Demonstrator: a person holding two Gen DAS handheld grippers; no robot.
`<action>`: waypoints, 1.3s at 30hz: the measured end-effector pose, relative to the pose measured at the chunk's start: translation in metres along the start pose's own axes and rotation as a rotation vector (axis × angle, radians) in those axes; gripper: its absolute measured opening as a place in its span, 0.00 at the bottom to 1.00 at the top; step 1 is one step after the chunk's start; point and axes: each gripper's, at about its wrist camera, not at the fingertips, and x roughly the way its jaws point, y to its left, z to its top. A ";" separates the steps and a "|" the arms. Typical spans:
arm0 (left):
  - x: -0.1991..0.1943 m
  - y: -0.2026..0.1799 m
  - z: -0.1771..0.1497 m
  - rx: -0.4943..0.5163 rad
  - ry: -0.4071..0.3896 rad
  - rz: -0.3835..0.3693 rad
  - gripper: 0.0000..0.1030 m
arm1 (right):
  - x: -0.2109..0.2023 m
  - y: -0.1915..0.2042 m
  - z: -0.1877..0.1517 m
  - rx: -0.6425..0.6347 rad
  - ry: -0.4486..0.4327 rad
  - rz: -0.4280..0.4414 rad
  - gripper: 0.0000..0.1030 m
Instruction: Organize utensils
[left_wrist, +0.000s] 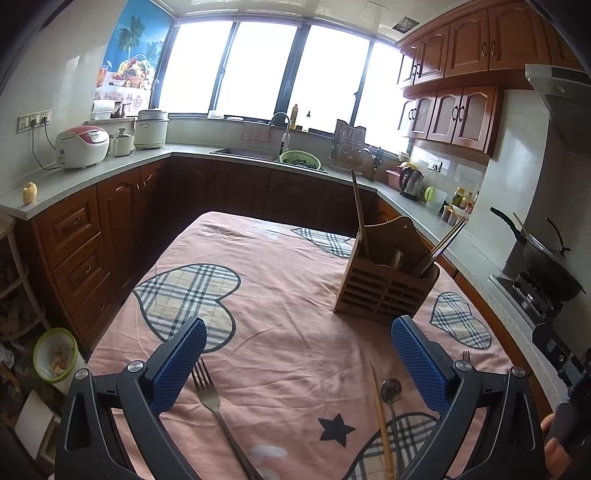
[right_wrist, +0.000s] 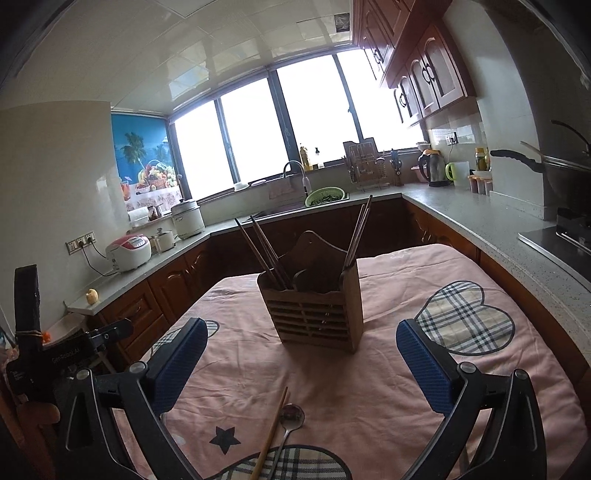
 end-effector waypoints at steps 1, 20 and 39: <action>-0.006 -0.001 -0.003 0.007 -0.006 0.002 0.99 | -0.004 0.003 -0.004 -0.011 0.001 0.000 1.00; -0.094 -0.006 -0.081 0.114 -0.075 0.011 0.99 | -0.092 0.039 -0.056 -0.153 -0.073 -0.055 1.00; -0.102 -0.018 -0.128 0.166 -0.080 0.088 0.99 | -0.102 0.020 -0.114 -0.086 -0.052 -0.127 1.00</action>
